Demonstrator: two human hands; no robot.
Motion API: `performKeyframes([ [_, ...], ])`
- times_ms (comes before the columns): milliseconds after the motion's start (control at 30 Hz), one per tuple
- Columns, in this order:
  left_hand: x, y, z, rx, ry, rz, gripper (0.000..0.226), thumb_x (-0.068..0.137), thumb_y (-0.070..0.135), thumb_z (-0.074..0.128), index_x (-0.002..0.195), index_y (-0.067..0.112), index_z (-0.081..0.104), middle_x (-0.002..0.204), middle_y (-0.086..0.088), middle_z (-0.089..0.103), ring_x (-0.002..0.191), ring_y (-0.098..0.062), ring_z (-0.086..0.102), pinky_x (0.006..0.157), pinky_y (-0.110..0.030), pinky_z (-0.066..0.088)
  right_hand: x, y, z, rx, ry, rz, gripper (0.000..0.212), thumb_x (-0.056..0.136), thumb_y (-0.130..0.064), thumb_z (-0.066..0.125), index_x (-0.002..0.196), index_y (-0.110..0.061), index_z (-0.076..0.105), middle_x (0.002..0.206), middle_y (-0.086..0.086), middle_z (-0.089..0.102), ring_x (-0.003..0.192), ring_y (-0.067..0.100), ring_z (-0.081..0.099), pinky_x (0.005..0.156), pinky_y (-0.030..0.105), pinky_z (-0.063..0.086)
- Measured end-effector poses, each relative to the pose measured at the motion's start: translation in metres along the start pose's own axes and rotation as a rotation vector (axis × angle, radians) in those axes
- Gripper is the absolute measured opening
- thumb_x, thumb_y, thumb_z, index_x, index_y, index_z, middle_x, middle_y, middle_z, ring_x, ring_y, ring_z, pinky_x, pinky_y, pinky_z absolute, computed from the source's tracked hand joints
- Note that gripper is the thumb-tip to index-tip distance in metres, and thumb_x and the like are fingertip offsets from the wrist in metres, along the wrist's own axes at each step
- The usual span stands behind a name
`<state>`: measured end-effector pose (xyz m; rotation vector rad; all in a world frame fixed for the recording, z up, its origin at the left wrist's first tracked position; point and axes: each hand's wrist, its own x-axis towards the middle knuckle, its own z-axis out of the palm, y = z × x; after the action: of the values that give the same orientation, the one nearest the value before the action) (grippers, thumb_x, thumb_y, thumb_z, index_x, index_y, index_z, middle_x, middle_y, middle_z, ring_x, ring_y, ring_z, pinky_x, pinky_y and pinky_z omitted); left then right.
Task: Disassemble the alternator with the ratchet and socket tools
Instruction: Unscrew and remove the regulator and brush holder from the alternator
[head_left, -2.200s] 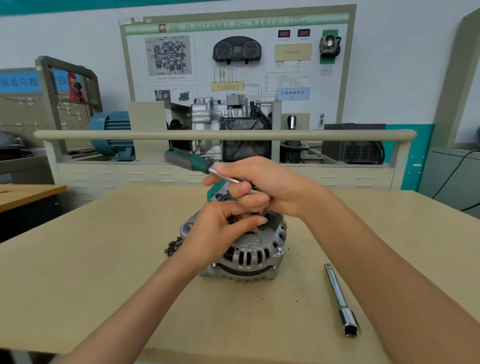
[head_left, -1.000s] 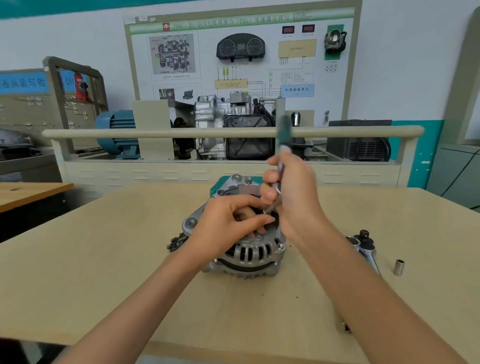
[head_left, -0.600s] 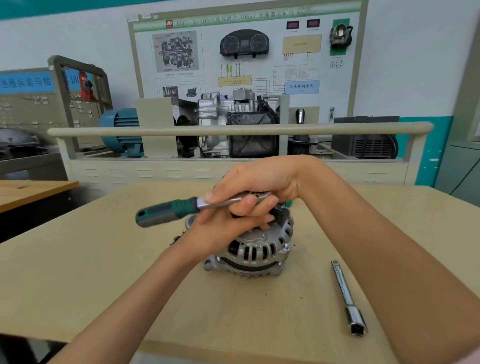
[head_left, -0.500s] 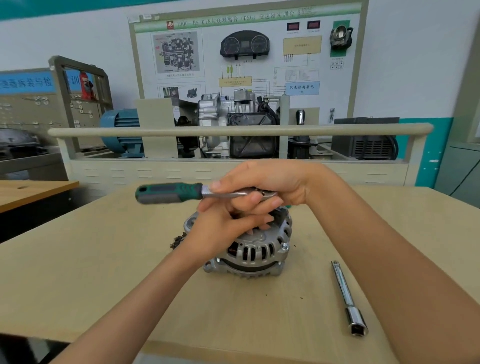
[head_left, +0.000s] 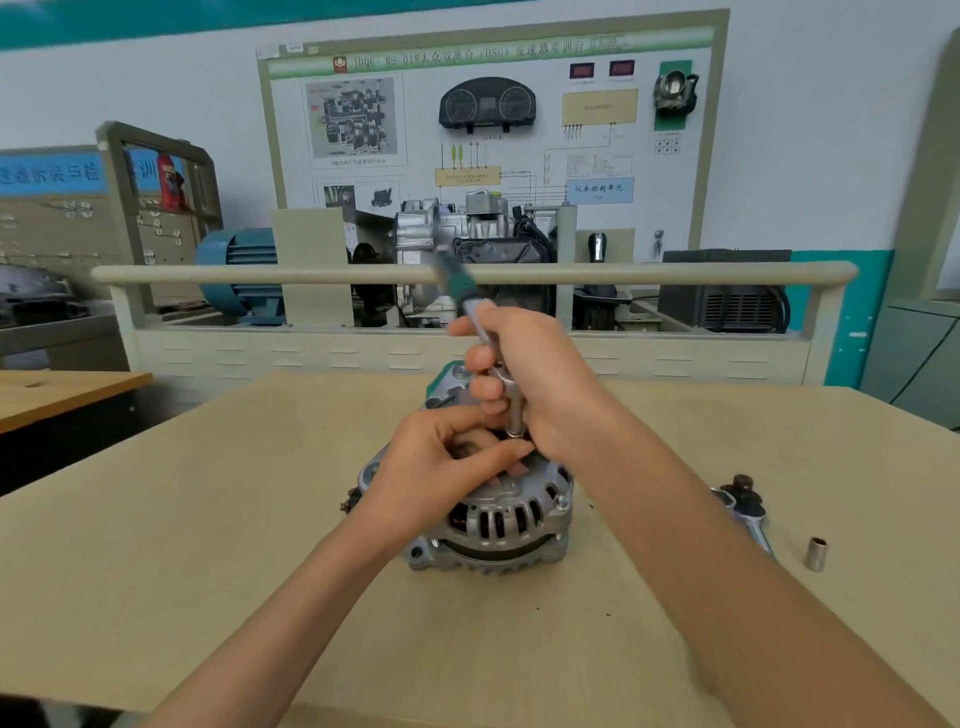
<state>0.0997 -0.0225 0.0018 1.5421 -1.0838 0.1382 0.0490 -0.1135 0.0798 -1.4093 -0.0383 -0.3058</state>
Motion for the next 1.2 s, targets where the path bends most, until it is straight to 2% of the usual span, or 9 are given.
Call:
performKeyframes([
  [167,-0.003,0.002,-0.006,-0.018,0.027,-0.048,0.011,0.080,0.015,0.070,0.071,0.020,0.069,0.069,0.002,0.072,0.068,-0.005,0.068,0.062,-0.013,0.050,0.016,-0.022,0.002,-0.526,-0.724,0.410,0.032,0.101,-0.025,0.033,0.101,-0.011,0.062,0.043,-0.011,0.035,0.030,0.000,0.031,0.032,0.012,0.026],
  [267,-0.003,0.003,-0.006,0.054,0.025,-0.076,0.011,0.080,0.020,0.071,0.070,0.024,0.071,0.070,0.007,0.072,0.075,0.002,0.066,0.068,-0.007,0.047,0.018,-0.024,0.009,-0.741,-0.919,0.487,0.031,0.101,-0.027,0.032,0.105,-0.016,0.061,0.044,-0.012,0.034,0.030,-0.001,0.033,0.036,0.021,0.041],
  [433,-0.005,0.004,0.003,-0.031,0.014,-0.060,0.029,0.072,0.009,0.076,0.066,0.036,0.071,0.064,0.006,0.071,0.070,-0.008,0.070,0.071,-0.014,0.052,0.012,-0.013,-0.014,-0.466,-0.735,0.406,0.030,0.101,-0.026,0.034,0.101,-0.012,0.061,0.043,-0.011,0.031,0.030,-0.001,0.028,0.033,0.014,0.028],
  [567,-0.006,0.004,0.003,-0.011,0.020,-0.049,0.013,0.074,0.020,0.071,0.065,0.030,0.074,0.063,0.002,0.071,0.064,-0.014,0.062,0.069,-0.019,0.048,0.004,-0.010,-0.021,-0.305,-0.577,0.168,0.028,0.098,-0.028,0.042,0.100,-0.010,0.064,0.045,-0.009,0.033,0.030,0.001,0.027,0.033,0.015,0.020],
  [700,-0.007,0.009,-0.001,-0.141,0.125,-0.013,0.014,0.074,0.026,0.064,0.083,0.031,0.072,0.062,0.001,0.070,0.057,0.000,0.061,0.056,-0.010,0.044,0.000,-0.021,-0.020,-0.177,-0.485,-0.025,0.031,0.099,-0.030,0.042,0.101,-0.010,0.065,0.044,-0.010,0.033,0.030,0.002,0.024,0.033,0.013,0.018],
  [833,-0.005,0.007,-0.003,-0.149,0.187,0.023,0.023,0.083,0.009,0.062,0.089,0.029,0.072,0.079,0.009,0.073,0.076,0.001,0.066,0.066,-0.008,0.046,0.005,-0.024,-0.017,-0.188,-0.392,-0.109,0.032,0.099,-0.031,0.043,0.104,-0.010,0.065,0.044,-0.010,0.035,0.031,0.003,0.024,0.035,0.015,0.016],
  [1000,-0.006,0.002,-0.005,-0.147,0.198,0.042,0.020,0.078,0.023,0.069,0.091,0.037,0.074,0.093,-0.015,0.070,0.085,-0.023,0.057,0.082,-0.033,0.048,0.008,-0.008,-0.014,-0.206,-0.352,-0.030,0.030,0.099,-0.030,0.044,0.099,-0.009,0.065,0.043,-0.009,0.036,0.029,0.003,0.024,0.033,0.015,0.017],
  [1100,-0.005,-0.002,-0.005,-0.091,0.162,0.045,0.022,0.074,0.027,0.068,0.088,0.043,0.072,0.057,-0.007,0.052,0.059,-0.015,0.041,0.060,-0.021,0.038,0.009,-0.005,-0.012,-0.276,-0.369,-0.024,0.030,0.098,-0.031,0.044,0.099,-0.010,0.065,0.044,-0.009,0.036,0.030,0.004,0.024,0.034,0.015,0.017],
  [1200,-0.005,-0.003,-0.004,-0.047,0.172,0.032,0.020,0.072,0.024,0.069,0.078,0.043,0.069,0.047,0.011,0.035,0.046,-0.004,0.029,0.047,-0.014,0.028,0.010,-0.007,-0.006,-0.384,-0.384,-0.014,0.030,0.098,-0.030,0.045,0.102,-0.009,0.066,0.043,-0.009,0.037,0.030,0.004,0.025,0.034,0.014,0.018],
])
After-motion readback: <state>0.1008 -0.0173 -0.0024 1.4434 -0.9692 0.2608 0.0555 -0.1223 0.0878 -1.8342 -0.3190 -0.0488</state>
